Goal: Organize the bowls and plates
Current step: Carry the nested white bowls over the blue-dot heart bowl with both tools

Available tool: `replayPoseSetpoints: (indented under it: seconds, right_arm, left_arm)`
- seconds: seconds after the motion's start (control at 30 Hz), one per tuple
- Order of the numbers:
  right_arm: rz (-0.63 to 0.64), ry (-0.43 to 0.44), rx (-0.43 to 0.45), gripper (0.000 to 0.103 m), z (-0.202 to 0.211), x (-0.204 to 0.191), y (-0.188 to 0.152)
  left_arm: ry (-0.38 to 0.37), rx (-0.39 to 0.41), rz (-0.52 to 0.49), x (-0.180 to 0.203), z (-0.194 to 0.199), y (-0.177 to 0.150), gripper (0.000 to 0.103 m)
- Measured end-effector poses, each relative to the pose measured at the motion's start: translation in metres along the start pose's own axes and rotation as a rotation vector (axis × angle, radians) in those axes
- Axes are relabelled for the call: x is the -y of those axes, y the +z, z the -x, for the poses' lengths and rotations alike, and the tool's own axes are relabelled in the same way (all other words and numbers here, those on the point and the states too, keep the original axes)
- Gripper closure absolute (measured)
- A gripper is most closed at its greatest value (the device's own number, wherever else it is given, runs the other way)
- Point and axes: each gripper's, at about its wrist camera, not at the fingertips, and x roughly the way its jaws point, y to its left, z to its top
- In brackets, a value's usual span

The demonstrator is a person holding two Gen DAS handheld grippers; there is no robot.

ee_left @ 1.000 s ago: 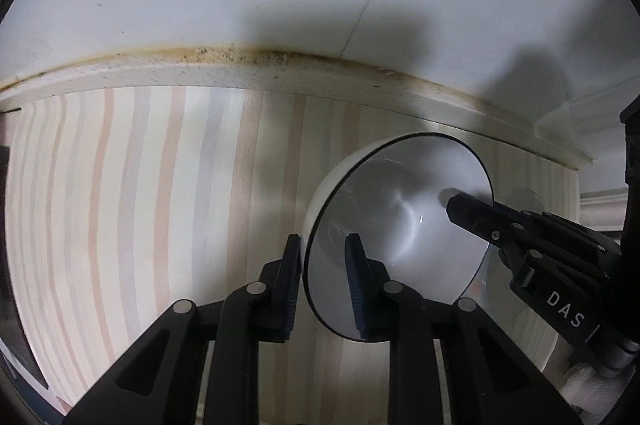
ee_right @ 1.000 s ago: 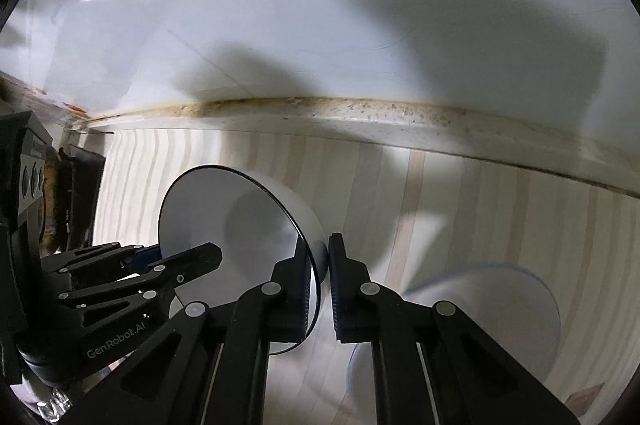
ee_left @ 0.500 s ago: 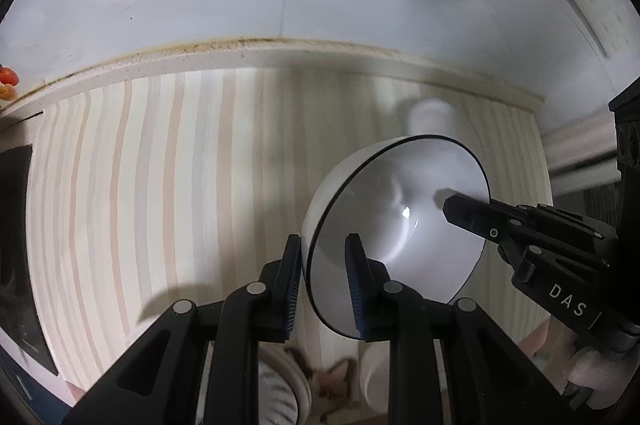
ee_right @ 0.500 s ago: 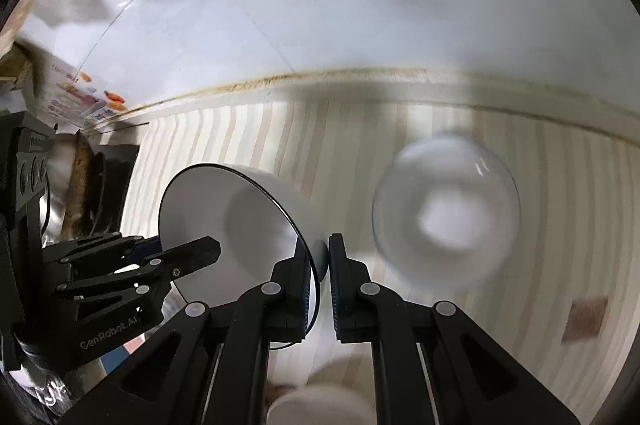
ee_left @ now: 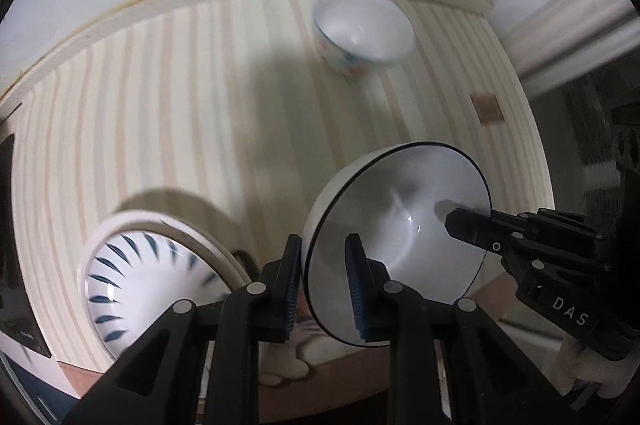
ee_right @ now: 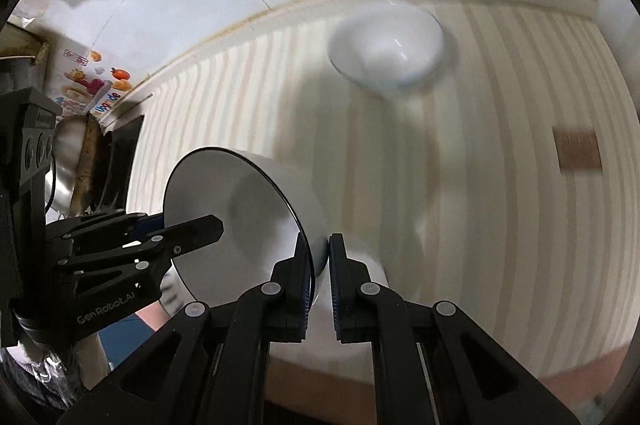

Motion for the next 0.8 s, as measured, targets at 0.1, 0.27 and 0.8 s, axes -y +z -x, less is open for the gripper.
replayPoseSetpoints:
  seconds: [0.1, 0.27, 0.8]
  right_arm:
    - [-0.029, -0.010, -0.030, 0.093, -0.004, 0.013, -0.020]
    - [-0.081, -0.014, -0.077, 0.093, -0.017, 0.033, -0.041]
    - [-0.127, -0.003, -0.133, 0.092, -0.038, 0.045, -0.036]
  left_arm:
    - [0.004, -0.036, -0.025, 0.010, -0.012, -0.006, 0.083]
    - [0.036, -0.082, -0.052, 0.020, -0.029, -0.013, 0.083]
    - [0.129, -0.101, -0.107, 0.035, -0.047, -0.014, 0.083]
